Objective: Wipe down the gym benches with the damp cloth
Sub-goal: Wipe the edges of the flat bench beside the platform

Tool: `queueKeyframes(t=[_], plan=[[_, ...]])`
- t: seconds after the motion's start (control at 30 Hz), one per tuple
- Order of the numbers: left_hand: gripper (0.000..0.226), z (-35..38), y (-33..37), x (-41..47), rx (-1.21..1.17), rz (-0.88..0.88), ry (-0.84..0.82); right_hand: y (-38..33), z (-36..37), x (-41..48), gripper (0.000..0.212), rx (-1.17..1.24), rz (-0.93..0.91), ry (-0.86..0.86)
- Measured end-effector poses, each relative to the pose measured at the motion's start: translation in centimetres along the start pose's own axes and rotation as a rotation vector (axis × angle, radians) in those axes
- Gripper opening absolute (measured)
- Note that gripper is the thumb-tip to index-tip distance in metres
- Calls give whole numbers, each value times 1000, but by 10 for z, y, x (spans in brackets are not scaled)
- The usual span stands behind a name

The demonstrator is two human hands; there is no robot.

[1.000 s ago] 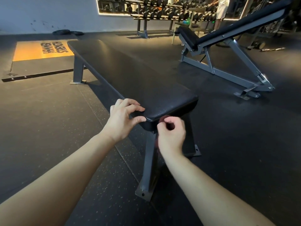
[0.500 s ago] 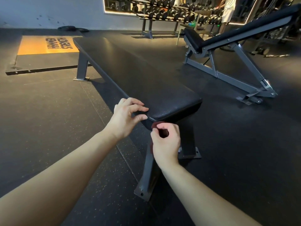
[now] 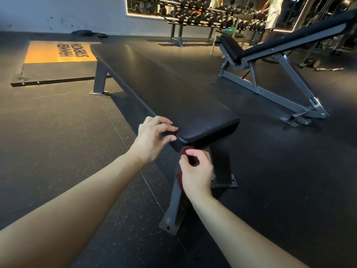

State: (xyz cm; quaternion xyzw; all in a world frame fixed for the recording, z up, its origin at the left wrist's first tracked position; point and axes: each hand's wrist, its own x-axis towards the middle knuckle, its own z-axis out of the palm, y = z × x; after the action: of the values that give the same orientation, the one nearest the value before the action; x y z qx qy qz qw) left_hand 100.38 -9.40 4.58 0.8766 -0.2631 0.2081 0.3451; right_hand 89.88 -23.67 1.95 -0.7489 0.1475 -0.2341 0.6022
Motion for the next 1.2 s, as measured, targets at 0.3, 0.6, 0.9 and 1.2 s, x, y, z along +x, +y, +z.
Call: queueKeyframes(t=[0.3, 0.6, 0.9, 1.2], plan=[[39, -47, 10, -37, -10, 7, -313, -28, -14, -22, 13, 410, 381, -358], [11, -87, 17, -66, -231, -117, -363, -45, -12, -32, 30, 116, 225, -607], [10, -97, 20, -59, -293, -266, -340, -67, -19, -21, 3, -583, -209, -514], [10, -144, 30, -21, 26, -323, -616, -116, 11, -16, 16, -853, -38, -500]])
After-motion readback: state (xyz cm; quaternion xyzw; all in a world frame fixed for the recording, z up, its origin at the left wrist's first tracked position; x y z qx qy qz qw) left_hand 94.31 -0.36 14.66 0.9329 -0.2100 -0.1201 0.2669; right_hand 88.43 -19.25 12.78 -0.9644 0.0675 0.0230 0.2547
